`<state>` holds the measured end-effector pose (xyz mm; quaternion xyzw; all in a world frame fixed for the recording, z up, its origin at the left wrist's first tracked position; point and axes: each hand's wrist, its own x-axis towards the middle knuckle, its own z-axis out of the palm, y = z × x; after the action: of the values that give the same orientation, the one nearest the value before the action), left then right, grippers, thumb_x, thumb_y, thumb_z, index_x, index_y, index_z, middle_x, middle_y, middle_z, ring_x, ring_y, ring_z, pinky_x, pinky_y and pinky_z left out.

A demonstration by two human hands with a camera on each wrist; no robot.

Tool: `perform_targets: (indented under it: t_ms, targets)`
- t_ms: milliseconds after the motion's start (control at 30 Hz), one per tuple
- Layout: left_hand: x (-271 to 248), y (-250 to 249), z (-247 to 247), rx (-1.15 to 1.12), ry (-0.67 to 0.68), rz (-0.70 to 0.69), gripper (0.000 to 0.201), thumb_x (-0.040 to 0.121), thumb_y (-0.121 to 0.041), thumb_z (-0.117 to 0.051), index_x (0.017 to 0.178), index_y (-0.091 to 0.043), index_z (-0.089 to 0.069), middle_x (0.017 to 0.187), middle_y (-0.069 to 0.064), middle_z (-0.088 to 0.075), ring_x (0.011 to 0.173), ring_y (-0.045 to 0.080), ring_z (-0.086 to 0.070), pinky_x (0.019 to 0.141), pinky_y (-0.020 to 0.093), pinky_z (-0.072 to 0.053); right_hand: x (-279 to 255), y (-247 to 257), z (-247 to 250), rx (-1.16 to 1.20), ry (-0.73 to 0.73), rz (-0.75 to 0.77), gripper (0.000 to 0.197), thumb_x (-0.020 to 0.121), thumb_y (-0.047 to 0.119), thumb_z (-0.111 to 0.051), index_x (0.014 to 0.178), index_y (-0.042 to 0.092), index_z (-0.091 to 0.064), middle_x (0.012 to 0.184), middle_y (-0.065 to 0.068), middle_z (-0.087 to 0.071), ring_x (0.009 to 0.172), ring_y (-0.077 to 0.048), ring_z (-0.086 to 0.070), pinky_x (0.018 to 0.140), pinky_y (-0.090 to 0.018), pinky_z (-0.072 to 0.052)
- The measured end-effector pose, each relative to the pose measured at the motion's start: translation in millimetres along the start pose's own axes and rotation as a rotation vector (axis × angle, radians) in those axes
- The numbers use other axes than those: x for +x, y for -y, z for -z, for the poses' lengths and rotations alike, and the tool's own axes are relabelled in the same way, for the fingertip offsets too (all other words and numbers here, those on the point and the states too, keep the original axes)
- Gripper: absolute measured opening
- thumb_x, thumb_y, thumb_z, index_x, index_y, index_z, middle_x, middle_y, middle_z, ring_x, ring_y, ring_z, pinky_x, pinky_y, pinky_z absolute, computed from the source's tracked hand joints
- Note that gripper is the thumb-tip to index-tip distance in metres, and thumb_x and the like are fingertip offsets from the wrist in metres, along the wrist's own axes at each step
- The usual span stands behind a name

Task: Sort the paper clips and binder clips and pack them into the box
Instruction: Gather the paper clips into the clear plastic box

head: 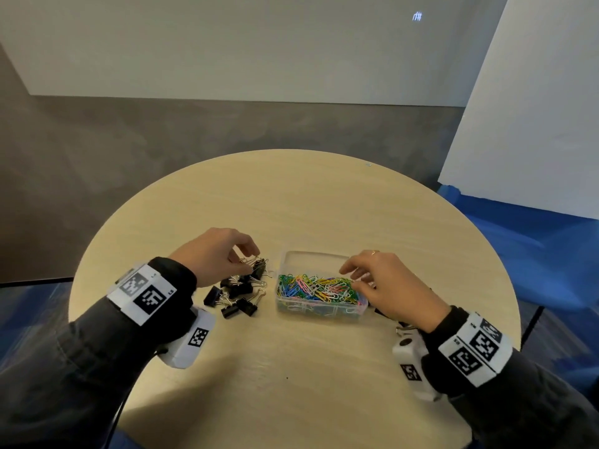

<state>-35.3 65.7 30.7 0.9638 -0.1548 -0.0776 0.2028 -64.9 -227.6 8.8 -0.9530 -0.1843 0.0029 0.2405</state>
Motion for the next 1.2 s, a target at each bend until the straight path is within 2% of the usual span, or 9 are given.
perform_targets:
  t_ms: [167,267,333,433,533,667,867,1033,1200]
  targets:
    - [0,-26,-27,0.034,-0.004,-0.266,0.024,0.089,-0.023,-0.064,0.112,-0.028,-0.065,0.115,-0.009,-0.058,0.096,0.004,-0.054,0.086,0.013,-0.041,-13,4,-14,-0.162,0.209,0.082,0.028,0.090,0.015,-0.061,0.116,0.022,-0.067,0.111,0.005,-0.065,0.099,-0.009,-0.058,0.086,-0.018,-0.042]
    - [-2,-43,-55,0.061,0.070,-0.399,0.036,0.093,-0.029,-0.055,0.130,-0.026,-0.055,0.132,-0.010,-0.049,0.119,0.004,-0.045,0.100,0.013,-0.032,-13,4,-17,-0.180,0.234,0.053,0.034,0.089,0.007,-0.055,0.116,0.023,-0.066,0.112,0.003,-0.067,0.101,-0.014,-0.062,0.089,-0.028,-0.049]
    - [-4,-46,-68,0.145,0.131,-0.362,0.040,0.095,-0.035,-0.051,0.133,-0.027,-0.051,0.137,-0.011,-0.044,0.125,0.007,-0.043,0.105,0.025,-0.036,-14,5,-17,-0.186,0.249,0.042,0.035,0.089,0.004,-0.052,0.115,0.022,-0.067,0.110,0.001,-0.068,0.100,-0.015,-0.063,0.087,-0.028,-0.051]
    - [-9,-46,-67,0.251,0.148,-0.249,0.030,0.096,-0.039,-0.046,0.121,-0.027,-0.057,0.127,-0.010,-0.047,0.115,0.014,-0.052,0.092,0.035,-0.047,-20,7,-16,-0.177,0.248,0.062,0.031,0.091,0.003,-0.051,0.111,0.020,-0.067,0.108,0.003,-0.069,0.095,-0.011,-0.063,0.073,-0.012,-0.041]
    - [-11,-51,-62,0.308,0.116,-0.245,0.025,0.098,-0.039,-0.043,0.112,-0.028,-0.060,0.118,-0.008,-0.051,0.109,0.013,-0.053,0.086,0.034,-0.048,-24,9,-15,-0.163,0.245,0.084,0.021,0.092,0.014,-0.055,0.107,0.021,-0.068,0.105,0.004,-0.069,0.088,-0.007,-0.061,0.071,-0.012,-0.040]
    - [-11,-54,-65,0.234,0.060,-0.363,0.029,0.096,-0.039,-0.046,0.124,-0.032,-0.054,0.126,-0.014,-0.048,0.116,0.008,-0.048,0.091,0.028,-0.045,-24,4,-11,-0.125,0.189,0.076,0.018,0.093,0.029,-0.057,0.107,0.024,-0.068,0.099,0.010,-0.064,0.085,-0.002,-0.056,0.075,-0.014,-0.041]
    - [-8,-50,-69,0.194,0.153,-0.370,0.034,0.096,-0.040,-0.046,0.129,-0.032,-0.051,0.127,-0.010,-0.048,0.115,0.012,-0.052,0.096,0.029,-0.042,-26,-6,2,-0.140,0.317,0.102,0.039,0.093,0.036,-0.058,0.131,0.029,-0.055,0.123,0.013,-0.057,0.109,0.000,-0.050,0.093,-0.015,-0.036]
    - [-11,-55,-68,0.161,0.128,-0.377,0.027,0.096,-0.034,-0.047,0.122,-0.026,-0.054,0.120,-0.008,-0.051,0.111,0.012,-0.051,0.092,0.028,-0.043,-27,-4,-1,-0.145,0.267,0.092,0.025,0.092,0.033,-0.059,0.116,0.030,-0.065,0.104,0.010,-0.059,0.089,-0.004,-0.053,0.080,-0.019,-0.042]
    - [-14,-57,-63,0.142,0.220,-0.376,0.024,0.096,-0.033,-0.050,0.110,-0.022,-0.065,0.107,-0.003,-0.061,0.097,0.014,-0.058,0.086,0.031,-0.047,-29,-6,-6,-0.152,0.339,0.125,0.021,0.092,0.029,-0.061,0.111,0.028,-0.068,0.093,0.018,-0.055,0.083,0.002,-0.052,0.068,-0.007,-0.035]
